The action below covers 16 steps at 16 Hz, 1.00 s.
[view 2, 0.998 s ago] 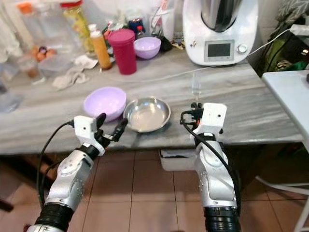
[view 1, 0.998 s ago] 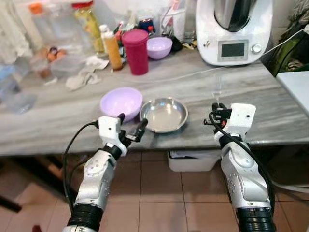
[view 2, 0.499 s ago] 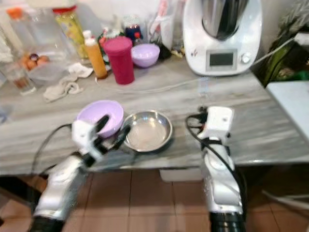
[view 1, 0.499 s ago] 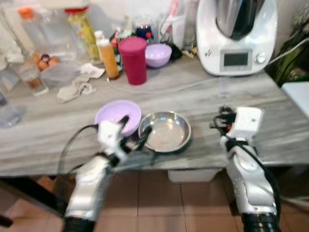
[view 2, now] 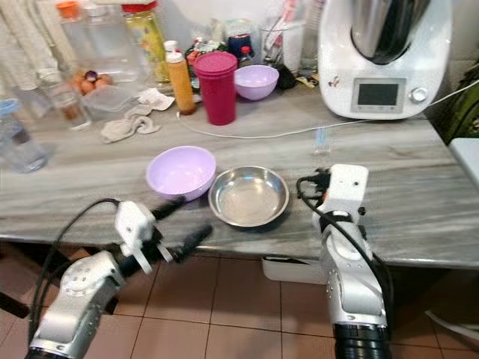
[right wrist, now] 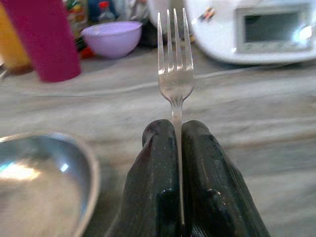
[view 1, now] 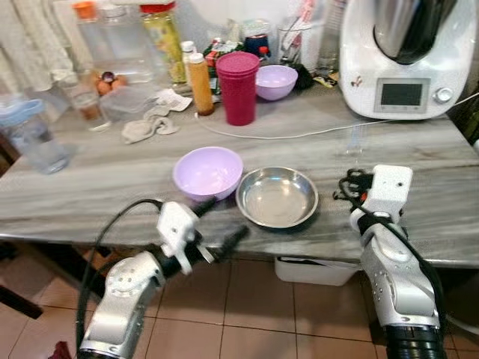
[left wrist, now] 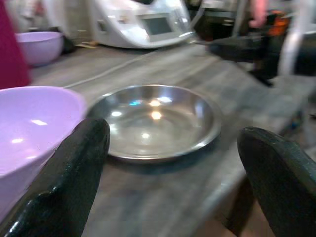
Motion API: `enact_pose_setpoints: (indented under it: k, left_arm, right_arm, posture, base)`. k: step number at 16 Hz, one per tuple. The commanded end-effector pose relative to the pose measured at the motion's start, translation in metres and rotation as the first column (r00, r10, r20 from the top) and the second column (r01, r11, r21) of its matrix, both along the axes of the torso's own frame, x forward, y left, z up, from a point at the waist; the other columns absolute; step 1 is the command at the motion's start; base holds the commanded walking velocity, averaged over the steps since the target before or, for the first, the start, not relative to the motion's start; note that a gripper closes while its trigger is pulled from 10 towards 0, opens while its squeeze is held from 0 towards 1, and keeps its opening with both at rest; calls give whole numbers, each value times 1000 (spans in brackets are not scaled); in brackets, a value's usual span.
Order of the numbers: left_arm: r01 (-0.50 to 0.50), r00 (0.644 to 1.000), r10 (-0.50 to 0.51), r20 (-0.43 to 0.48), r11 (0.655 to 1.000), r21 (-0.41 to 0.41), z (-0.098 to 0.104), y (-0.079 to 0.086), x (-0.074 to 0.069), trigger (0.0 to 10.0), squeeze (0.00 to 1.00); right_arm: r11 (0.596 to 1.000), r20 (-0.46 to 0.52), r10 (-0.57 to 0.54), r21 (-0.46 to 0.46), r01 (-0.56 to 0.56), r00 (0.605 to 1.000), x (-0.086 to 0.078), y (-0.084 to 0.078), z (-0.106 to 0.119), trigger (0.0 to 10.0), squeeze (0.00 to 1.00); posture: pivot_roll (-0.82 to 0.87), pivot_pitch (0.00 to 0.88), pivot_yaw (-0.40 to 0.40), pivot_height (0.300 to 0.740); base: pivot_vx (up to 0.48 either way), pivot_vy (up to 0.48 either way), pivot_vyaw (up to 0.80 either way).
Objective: Setting the table
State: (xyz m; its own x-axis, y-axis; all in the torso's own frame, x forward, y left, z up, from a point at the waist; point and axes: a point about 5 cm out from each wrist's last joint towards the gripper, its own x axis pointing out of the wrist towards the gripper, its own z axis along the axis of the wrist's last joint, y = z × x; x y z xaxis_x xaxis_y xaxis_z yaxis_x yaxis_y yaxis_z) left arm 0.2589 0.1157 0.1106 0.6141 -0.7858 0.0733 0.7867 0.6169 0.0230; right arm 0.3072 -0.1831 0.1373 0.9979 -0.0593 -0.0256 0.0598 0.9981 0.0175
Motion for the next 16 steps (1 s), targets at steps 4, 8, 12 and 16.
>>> enact_pose_setpoints:
  k: [4, 8, 12, 16]
  left_arm:
    - [43, 999, -43, -24, 999, 25, -1, 2, -6, 10000, 0]
    - [64, 997, -62, -35, 997, 37, -4, 3, -7, 10000, 0]
    - [97, 994, -95, -49, 995, 39, -6, 2, -7, 10000, 0]
    - [115, 992, -112, -64, 993, 38, -15, 6, -7, 10000, 0]
  right_arm:
    - [1000, -80, 8, -2, -9, 997, -2, 4, -12, 10000, 0]
    - [999, -133, 31, 31, -27, 991, -1, 5, -20, 10000, 0]
    - [997, -204, 75, 47, -67, 976, 1, 11, -31, 10000, 0]
    - [996, -231, 84, 53, -73, 969, 3, 11, -36, 10000, 0]
  posture:
    - [-267, 90, 66, 740]
    - [-267, 91, 67, 740]
    - [-269, 92, 71, 740]
    - [-267, 91, 70, 740]
  base:
    - [0, 0, 0]
    - [0, 0, 0]
    - [0, 0, 0]
    - [0, 0, 0]
